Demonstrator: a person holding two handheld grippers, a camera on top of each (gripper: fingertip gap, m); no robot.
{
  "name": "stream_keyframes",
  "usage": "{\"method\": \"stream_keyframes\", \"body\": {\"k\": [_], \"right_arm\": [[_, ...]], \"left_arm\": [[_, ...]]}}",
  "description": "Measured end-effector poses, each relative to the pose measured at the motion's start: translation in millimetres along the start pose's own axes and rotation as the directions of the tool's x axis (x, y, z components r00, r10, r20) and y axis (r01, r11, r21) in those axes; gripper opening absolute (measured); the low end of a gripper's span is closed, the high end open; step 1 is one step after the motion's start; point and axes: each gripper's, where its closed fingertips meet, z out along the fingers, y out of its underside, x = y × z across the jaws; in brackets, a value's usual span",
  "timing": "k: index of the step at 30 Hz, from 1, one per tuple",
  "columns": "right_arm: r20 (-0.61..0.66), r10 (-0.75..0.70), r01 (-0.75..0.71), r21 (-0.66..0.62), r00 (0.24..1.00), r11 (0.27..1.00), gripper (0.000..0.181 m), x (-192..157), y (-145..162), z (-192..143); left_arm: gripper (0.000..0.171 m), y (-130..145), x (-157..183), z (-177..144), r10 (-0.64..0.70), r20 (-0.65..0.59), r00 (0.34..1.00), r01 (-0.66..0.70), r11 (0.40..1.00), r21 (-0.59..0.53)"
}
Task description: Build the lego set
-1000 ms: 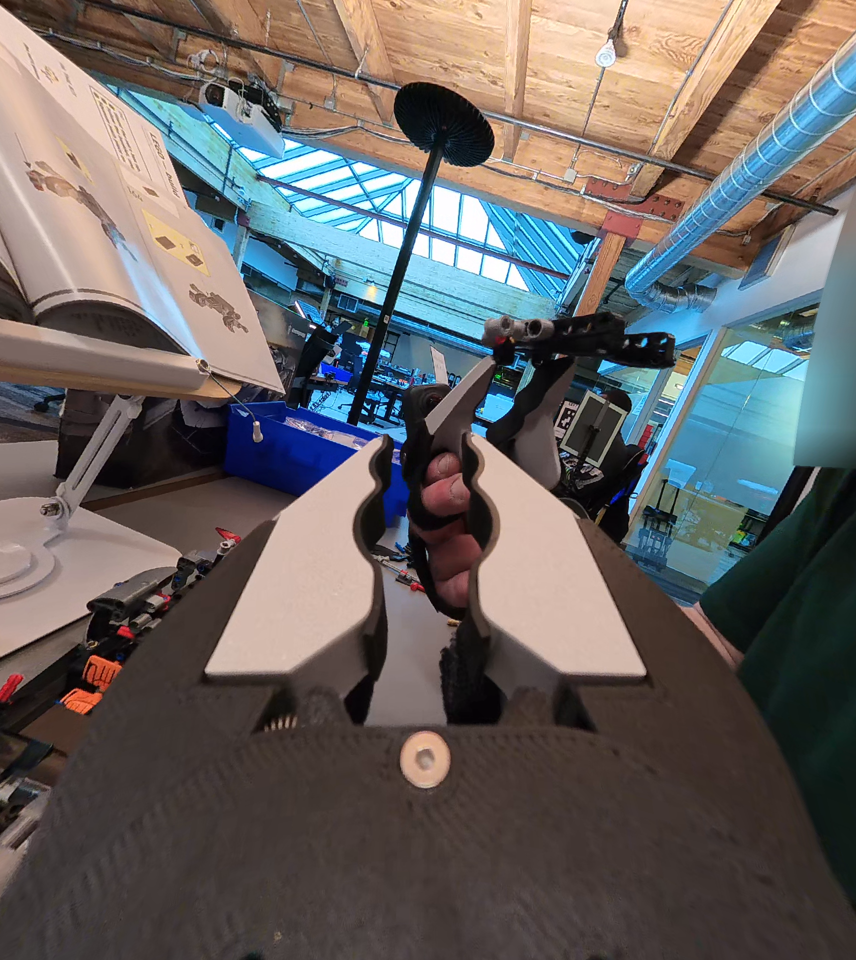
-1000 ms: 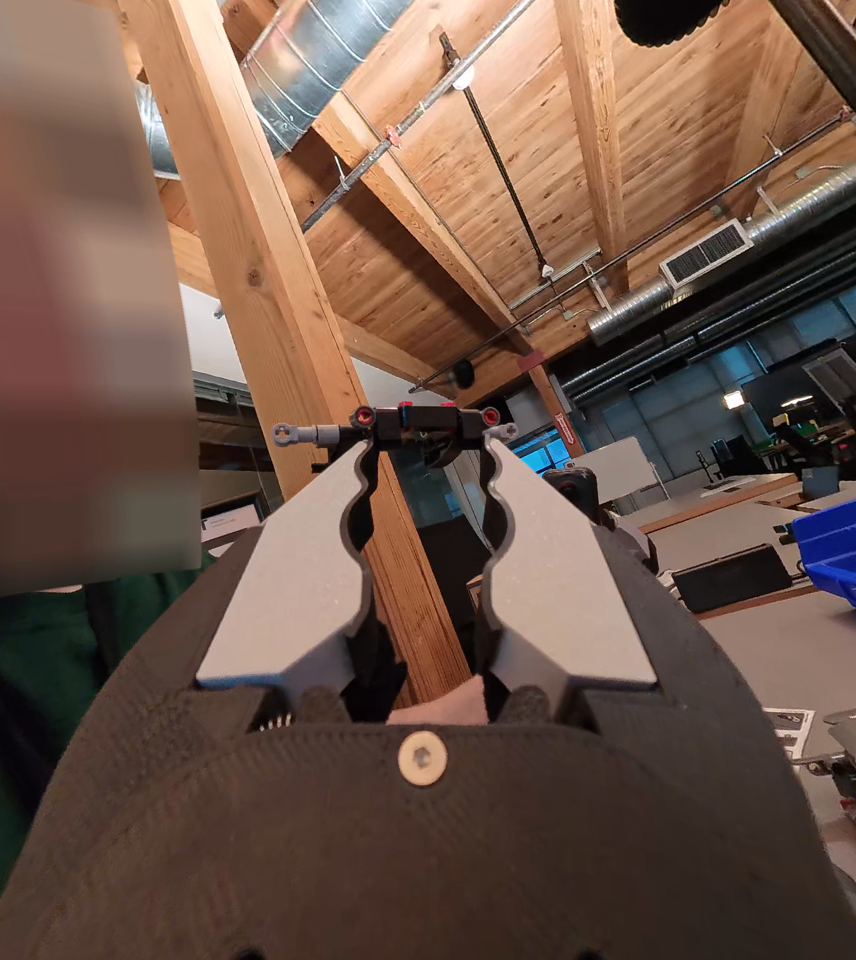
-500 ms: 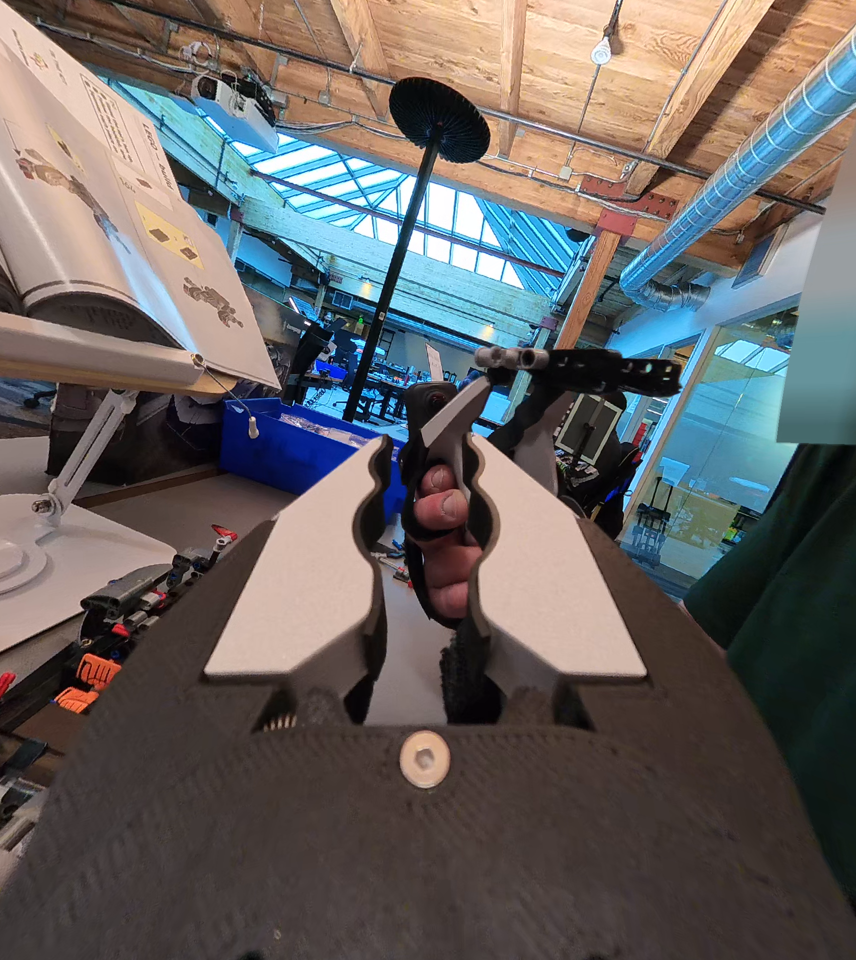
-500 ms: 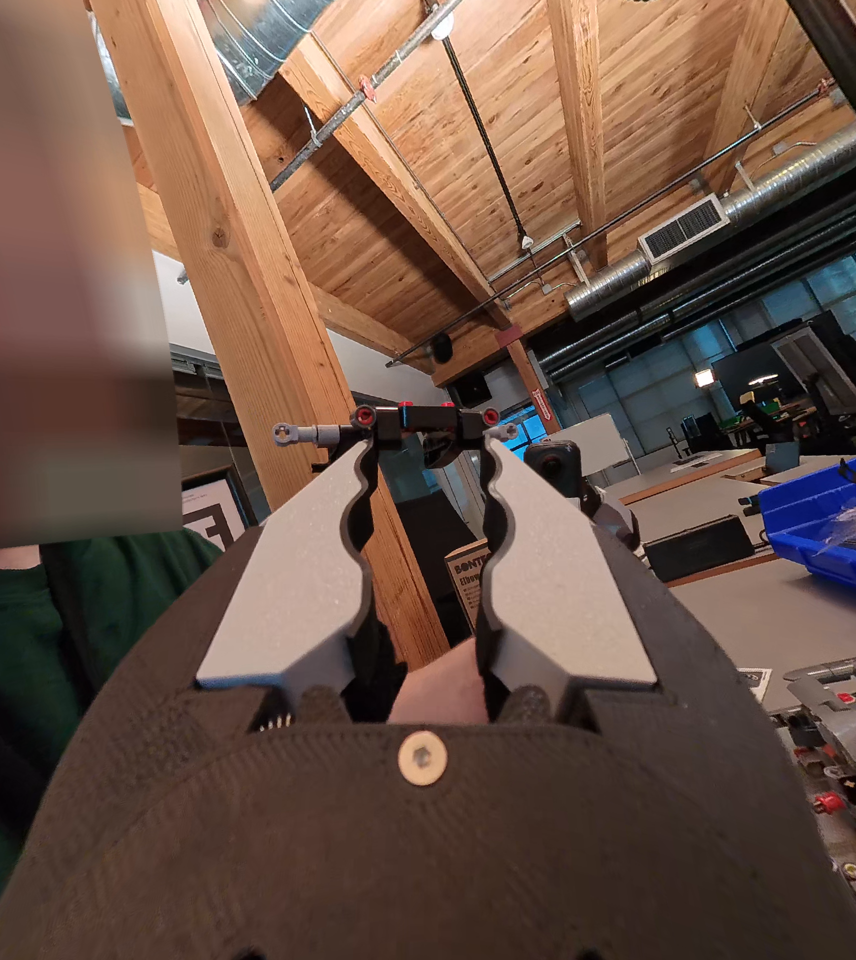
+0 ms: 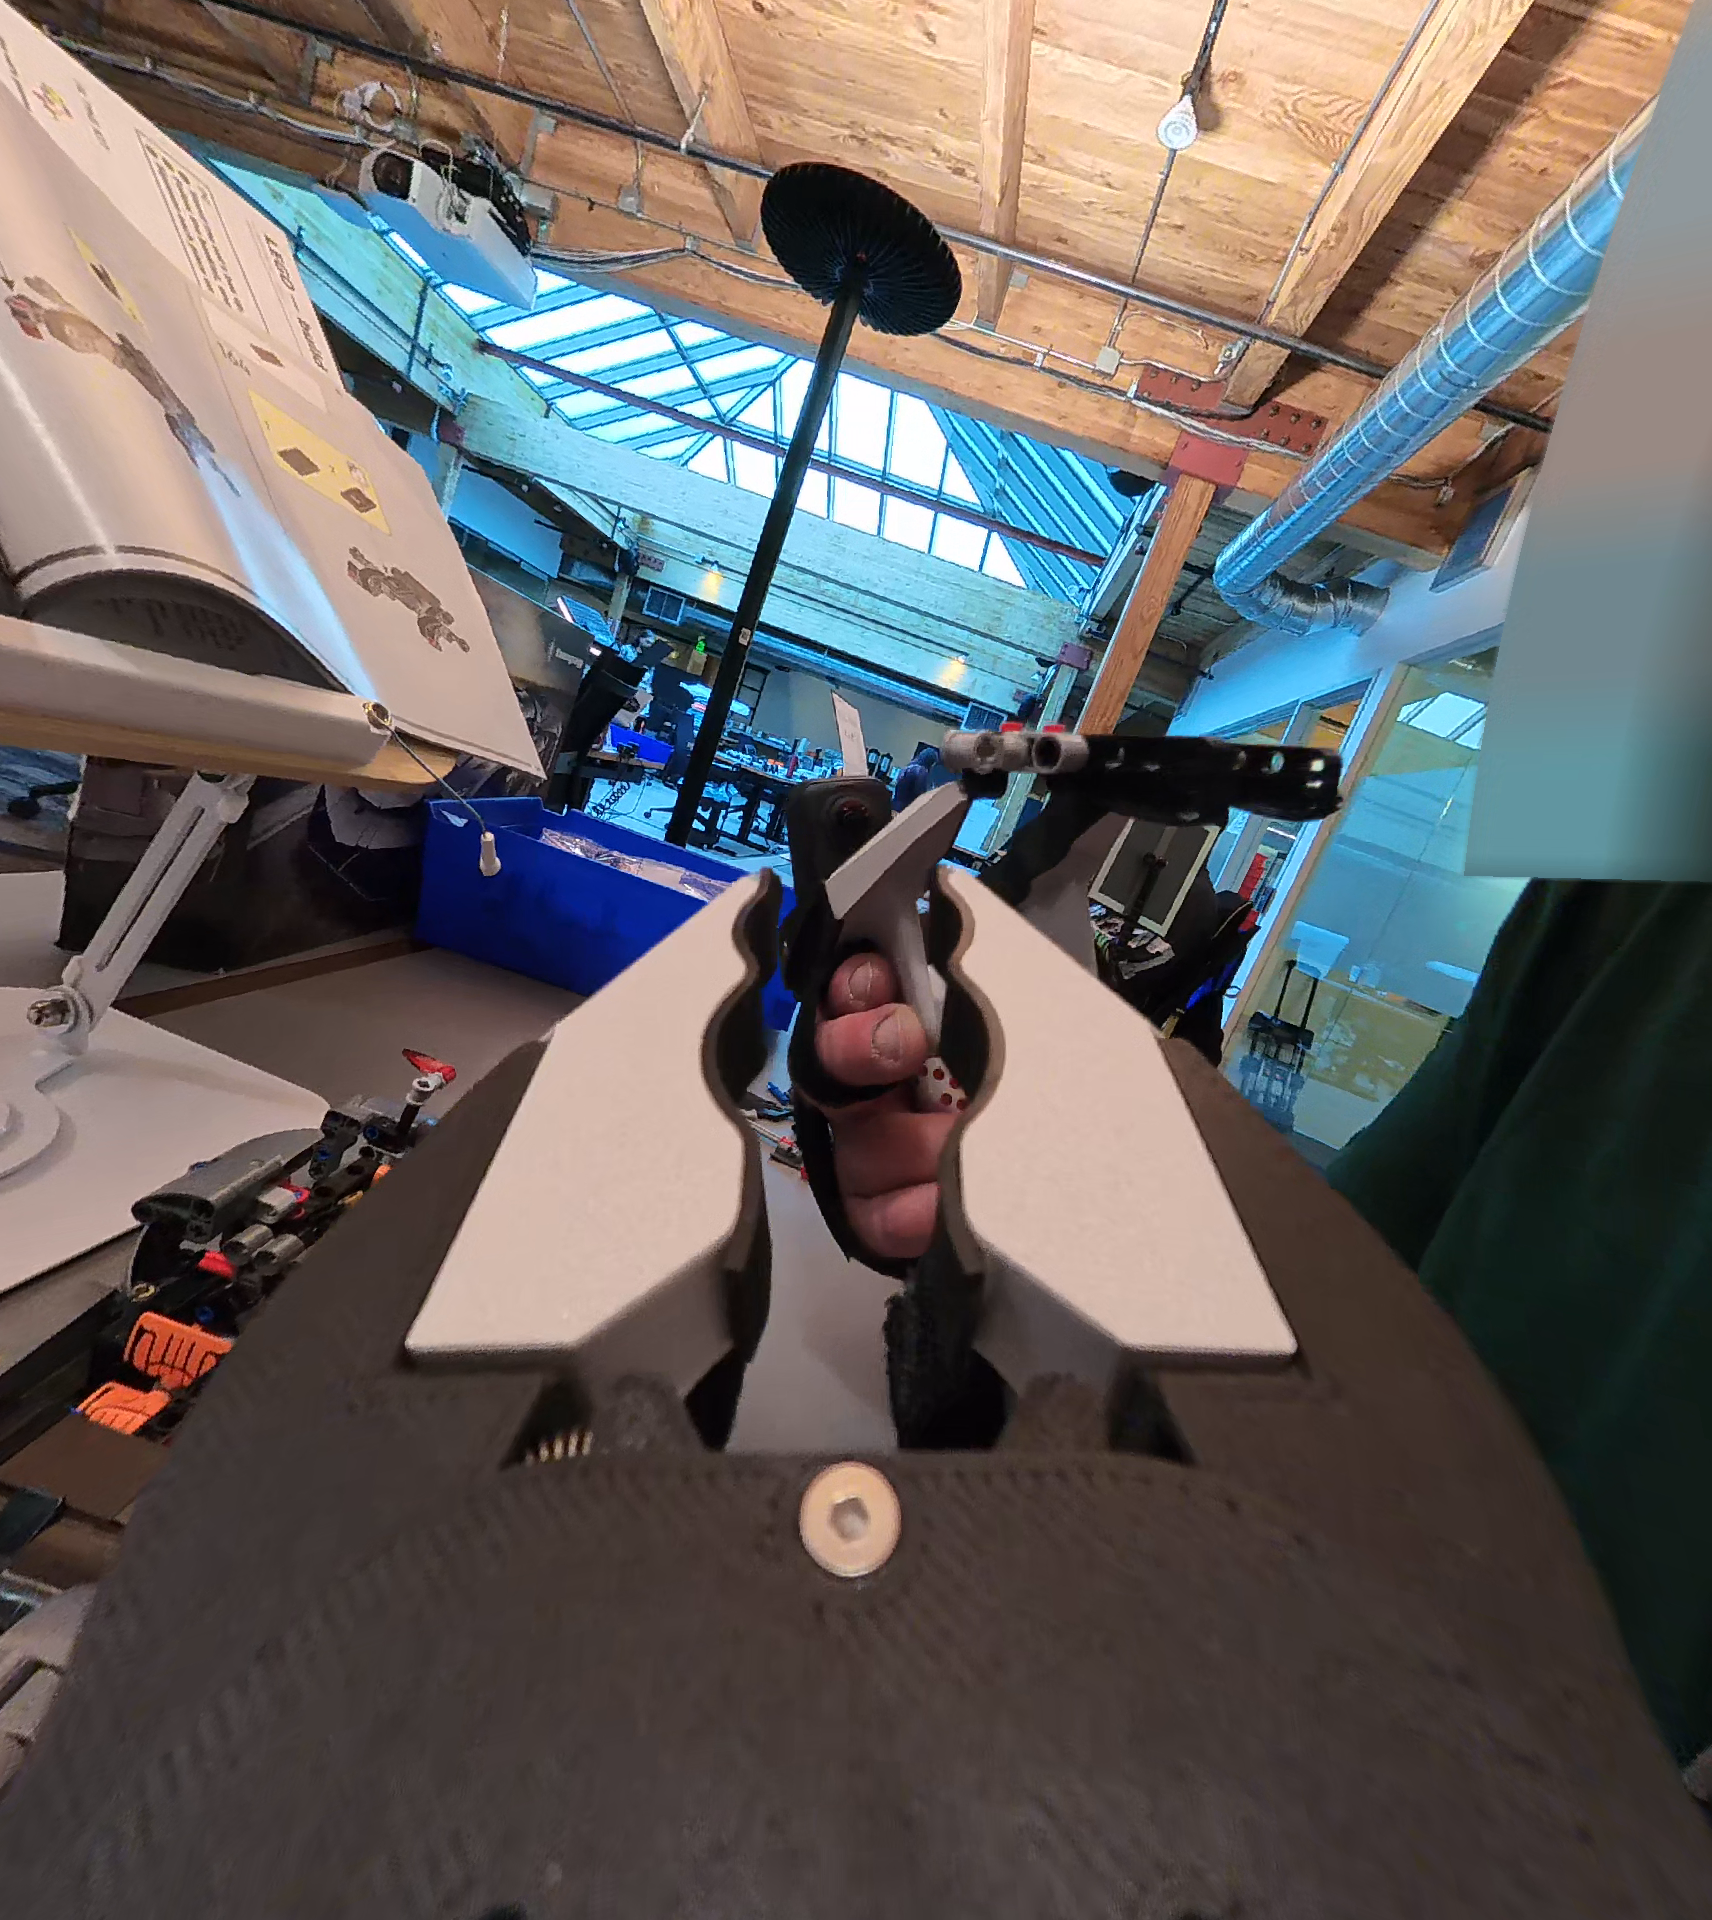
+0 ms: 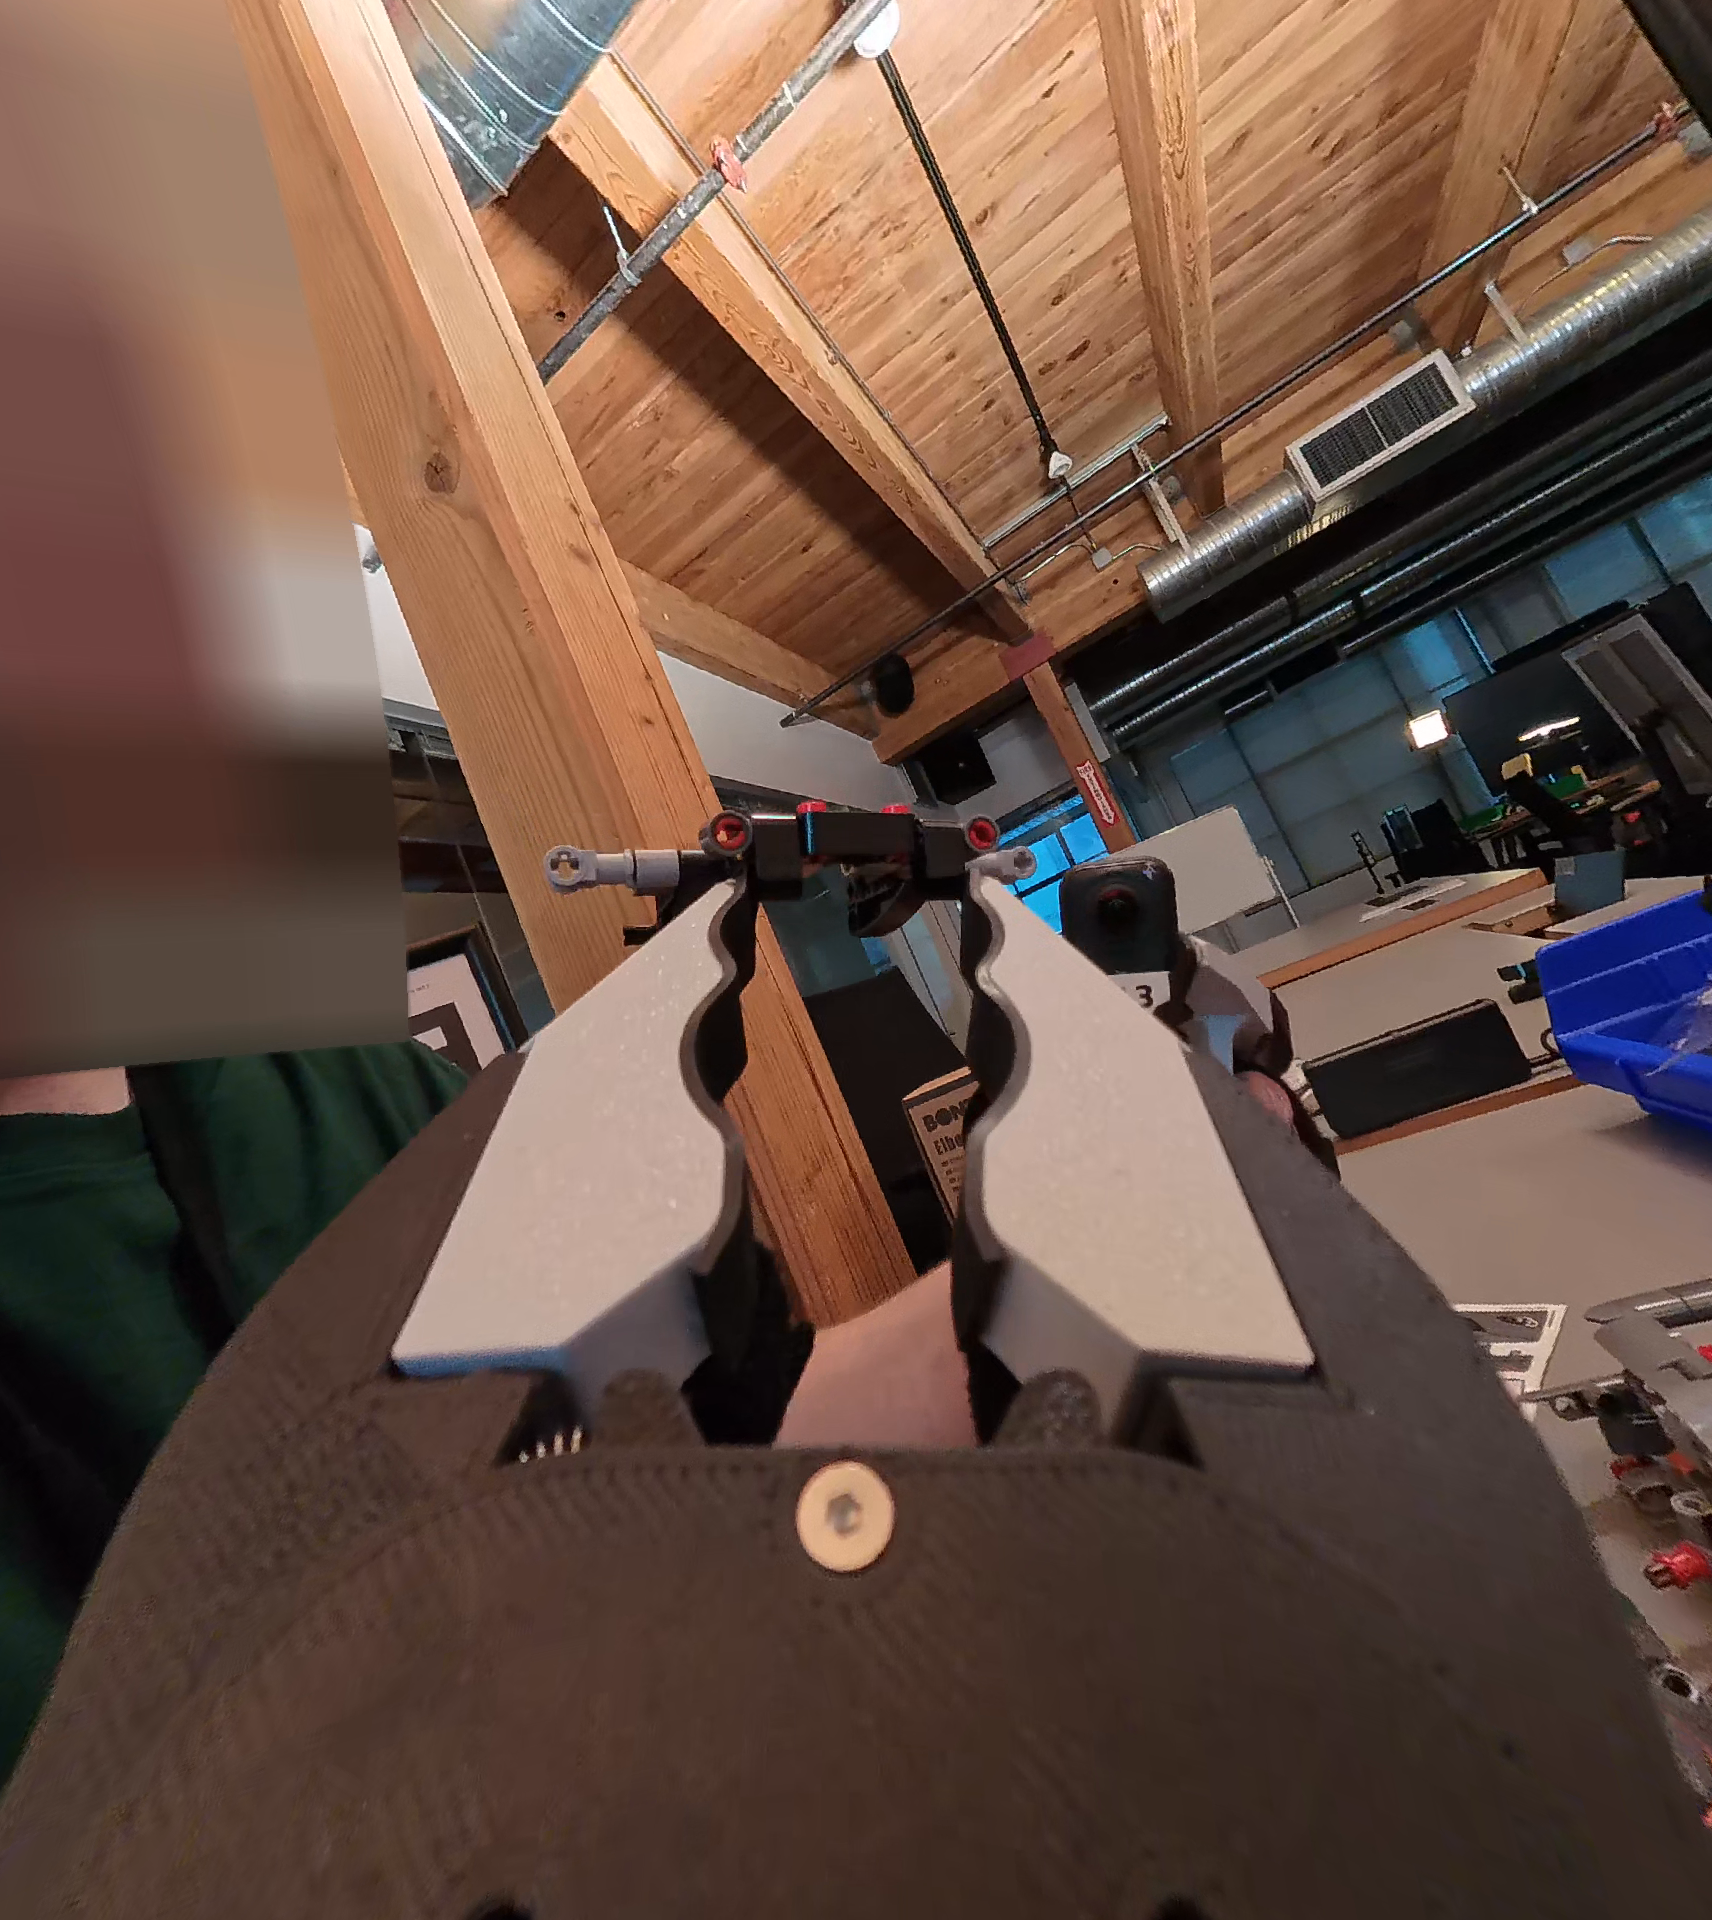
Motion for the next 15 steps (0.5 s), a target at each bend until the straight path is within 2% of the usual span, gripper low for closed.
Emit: {"method": "stream_keyframes", "body": {"k": [15], "right_arm": [[-0.006,0.036,-0.036,0.001,0.999,0.999,0.037,7.6,6.6,-5.1]], "left_arm": [[0.029,-3.7,8.1,-0.5,0.014,-0.032,0.999,-0.014,1.0,0.015]]}}
